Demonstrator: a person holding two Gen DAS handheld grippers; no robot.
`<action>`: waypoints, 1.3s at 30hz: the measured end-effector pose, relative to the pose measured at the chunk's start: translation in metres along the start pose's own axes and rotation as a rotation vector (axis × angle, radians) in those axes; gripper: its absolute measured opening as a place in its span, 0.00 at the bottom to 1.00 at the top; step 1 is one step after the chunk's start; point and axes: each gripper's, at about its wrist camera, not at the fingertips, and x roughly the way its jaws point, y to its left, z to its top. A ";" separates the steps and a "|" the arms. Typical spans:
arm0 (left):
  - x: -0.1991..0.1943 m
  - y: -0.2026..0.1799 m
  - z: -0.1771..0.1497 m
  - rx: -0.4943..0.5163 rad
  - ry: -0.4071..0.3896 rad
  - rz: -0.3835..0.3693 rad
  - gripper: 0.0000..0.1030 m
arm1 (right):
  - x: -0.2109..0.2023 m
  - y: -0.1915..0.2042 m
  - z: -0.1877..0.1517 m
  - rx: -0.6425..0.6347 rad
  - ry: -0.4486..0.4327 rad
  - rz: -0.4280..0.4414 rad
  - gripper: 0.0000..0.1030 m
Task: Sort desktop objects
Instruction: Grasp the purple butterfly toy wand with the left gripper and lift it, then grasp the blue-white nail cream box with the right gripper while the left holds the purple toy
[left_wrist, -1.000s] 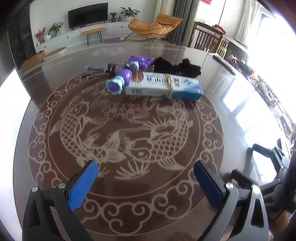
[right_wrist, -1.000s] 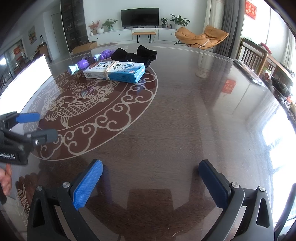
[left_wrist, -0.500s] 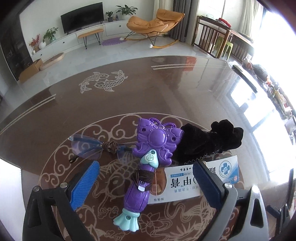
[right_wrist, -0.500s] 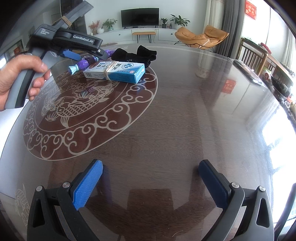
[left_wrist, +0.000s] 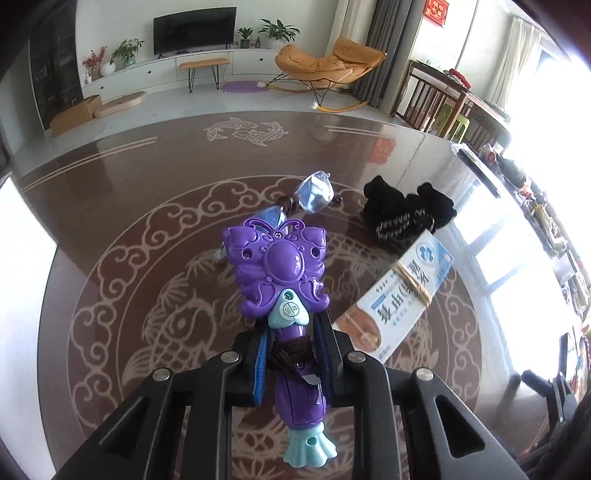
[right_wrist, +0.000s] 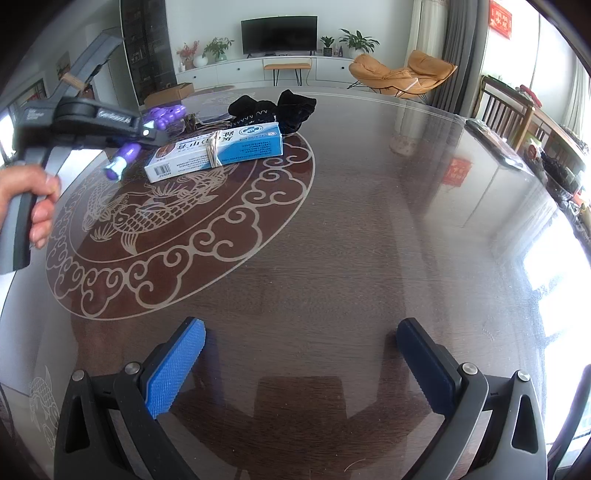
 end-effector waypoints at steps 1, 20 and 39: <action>-0.009 0.002 -0.015 0.009 0.001 0.010 0.21 | 0.000 0.000 0.000 0.004 0.000 -0.004 1.00; -0.040 0.026 -0.115 0.026 -0.028 0.150 1.00 | 0.001 0.000 0.001 0.019 0.001 -0.017 1.00; -0.042 0.027 -0.115 0.021 -0.032 0.147 1.00 | 0.096 0.040 0.158 0.430 0.227 0.205 1.00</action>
